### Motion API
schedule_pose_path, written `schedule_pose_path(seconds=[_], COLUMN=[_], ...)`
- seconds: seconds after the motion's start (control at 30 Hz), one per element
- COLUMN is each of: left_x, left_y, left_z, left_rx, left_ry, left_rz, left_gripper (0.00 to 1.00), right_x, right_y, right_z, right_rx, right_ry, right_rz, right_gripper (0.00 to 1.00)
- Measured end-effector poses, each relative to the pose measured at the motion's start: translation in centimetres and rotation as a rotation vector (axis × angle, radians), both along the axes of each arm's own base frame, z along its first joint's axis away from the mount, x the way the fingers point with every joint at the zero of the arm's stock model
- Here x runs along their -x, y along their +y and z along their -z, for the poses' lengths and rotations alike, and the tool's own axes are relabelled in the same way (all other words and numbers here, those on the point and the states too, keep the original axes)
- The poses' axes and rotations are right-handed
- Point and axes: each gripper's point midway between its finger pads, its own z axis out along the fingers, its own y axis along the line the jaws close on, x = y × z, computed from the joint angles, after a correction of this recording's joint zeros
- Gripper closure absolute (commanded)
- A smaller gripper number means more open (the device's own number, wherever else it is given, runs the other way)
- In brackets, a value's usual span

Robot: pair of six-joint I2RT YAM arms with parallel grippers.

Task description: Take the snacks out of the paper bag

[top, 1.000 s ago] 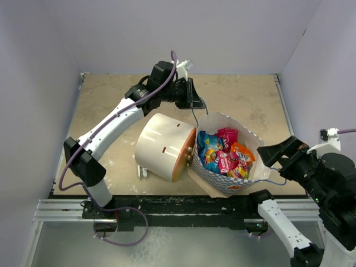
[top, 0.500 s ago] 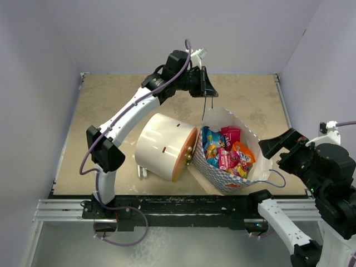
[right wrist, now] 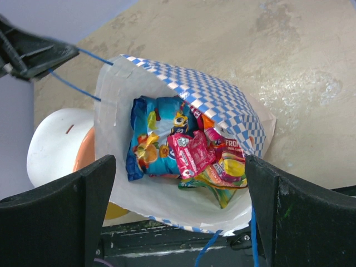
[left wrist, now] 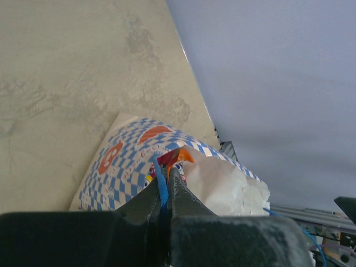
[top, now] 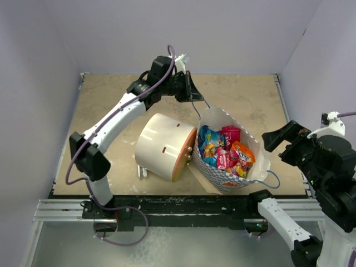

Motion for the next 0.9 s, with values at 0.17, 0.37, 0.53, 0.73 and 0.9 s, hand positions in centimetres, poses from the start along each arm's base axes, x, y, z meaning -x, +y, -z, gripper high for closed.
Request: schedule_pose_path(seconds=[0.17,0.37,0.53,0.73,0.9], left_x=[3.7,4.8,4.3,5.1,5.6], left_y=[3.3,8.0,12.1,16.1,19.4], left_z=[-0.9,-0.7,0.0,-0.5,-0.7], left_rx=[-0.023,-0.068,-0.133,-0.207,-0.256], left_ry=[0.012,0.039,0.060,0.029,0.009], left_rz=[-0.036,-0.127,-0.213,-0.278,-0.333], left_gripper=[1.00,1.00,1.00,1.00,1.00], right_x=[-1.8,-3.2,-3.6,-3.9,-4.3], right_y=[0.7,1.7,2.4,2.7,2.7], right_z=[-0.2,0.5,0.4,0.4,1.6], right_rx=[0.026,0.035,0.023,0.024,0.037], right_ry=[0.009,0.033,0.030,0.027,0.062], right_rz=[-0.030,-0.077,-0.111,-0.121,-0.123], right_gripper=[0.00,0.01,0.00,0.00,0.00])
